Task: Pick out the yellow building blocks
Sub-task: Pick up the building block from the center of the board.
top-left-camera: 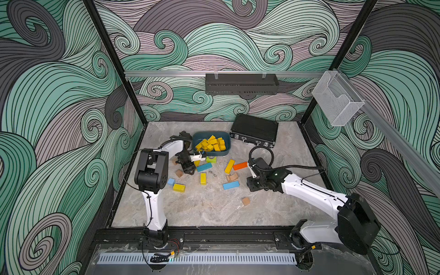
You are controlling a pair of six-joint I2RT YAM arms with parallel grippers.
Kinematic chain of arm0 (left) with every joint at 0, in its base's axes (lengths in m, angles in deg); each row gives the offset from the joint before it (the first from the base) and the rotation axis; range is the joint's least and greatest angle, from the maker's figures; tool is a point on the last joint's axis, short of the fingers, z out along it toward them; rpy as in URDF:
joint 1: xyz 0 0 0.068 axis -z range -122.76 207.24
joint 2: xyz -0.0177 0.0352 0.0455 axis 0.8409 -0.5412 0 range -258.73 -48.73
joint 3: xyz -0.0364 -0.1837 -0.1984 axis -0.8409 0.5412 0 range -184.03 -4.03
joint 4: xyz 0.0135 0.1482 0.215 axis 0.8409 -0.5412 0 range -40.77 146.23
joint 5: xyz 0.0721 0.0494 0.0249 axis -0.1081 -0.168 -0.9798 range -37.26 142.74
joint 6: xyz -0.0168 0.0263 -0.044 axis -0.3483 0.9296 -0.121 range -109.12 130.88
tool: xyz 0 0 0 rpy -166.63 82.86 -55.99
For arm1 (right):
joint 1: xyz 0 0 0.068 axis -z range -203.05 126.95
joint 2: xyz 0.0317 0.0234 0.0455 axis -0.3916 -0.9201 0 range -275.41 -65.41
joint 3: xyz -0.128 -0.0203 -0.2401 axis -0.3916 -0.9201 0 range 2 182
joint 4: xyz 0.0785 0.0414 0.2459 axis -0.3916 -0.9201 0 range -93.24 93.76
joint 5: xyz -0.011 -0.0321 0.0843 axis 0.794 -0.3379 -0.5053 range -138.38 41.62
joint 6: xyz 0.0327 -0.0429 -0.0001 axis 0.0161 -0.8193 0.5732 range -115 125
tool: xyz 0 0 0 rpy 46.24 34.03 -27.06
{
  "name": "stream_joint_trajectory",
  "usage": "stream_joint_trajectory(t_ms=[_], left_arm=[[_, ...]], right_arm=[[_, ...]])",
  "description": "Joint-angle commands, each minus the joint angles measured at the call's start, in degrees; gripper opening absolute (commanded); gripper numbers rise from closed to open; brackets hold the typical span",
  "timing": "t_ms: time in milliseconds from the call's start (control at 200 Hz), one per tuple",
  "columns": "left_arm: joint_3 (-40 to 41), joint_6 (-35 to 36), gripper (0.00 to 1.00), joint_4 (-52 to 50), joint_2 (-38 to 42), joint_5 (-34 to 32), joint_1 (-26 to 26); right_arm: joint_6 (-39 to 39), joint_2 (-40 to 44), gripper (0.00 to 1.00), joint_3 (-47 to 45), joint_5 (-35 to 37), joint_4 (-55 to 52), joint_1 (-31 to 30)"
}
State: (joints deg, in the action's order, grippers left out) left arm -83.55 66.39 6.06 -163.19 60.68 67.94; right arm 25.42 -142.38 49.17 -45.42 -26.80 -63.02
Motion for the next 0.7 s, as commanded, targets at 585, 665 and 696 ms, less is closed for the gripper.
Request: stream_joint_trajectory(t_ms=[585, 665, 696], left_arm=[[5.5, -5.5, 0.17, 1.6, 7.1, -2.7, 0.4], [5.1, -7.1, 0.17, -0.6, 9.2, -2.2, 0.4], [4.6, -7.9, 0.18, -1.5, 10.0, -1.8, 0.3]], right_arm=[[0.7, 0.8, 0.46, 0.2, 0.2, 0.4, 0.0], [0.6, 0.9, 0.46, 0.2, 0.3, 0.4, -0.1], [0.6, 0.9, 0.46, 0.2, 0.5, 0.3, 0.0]])
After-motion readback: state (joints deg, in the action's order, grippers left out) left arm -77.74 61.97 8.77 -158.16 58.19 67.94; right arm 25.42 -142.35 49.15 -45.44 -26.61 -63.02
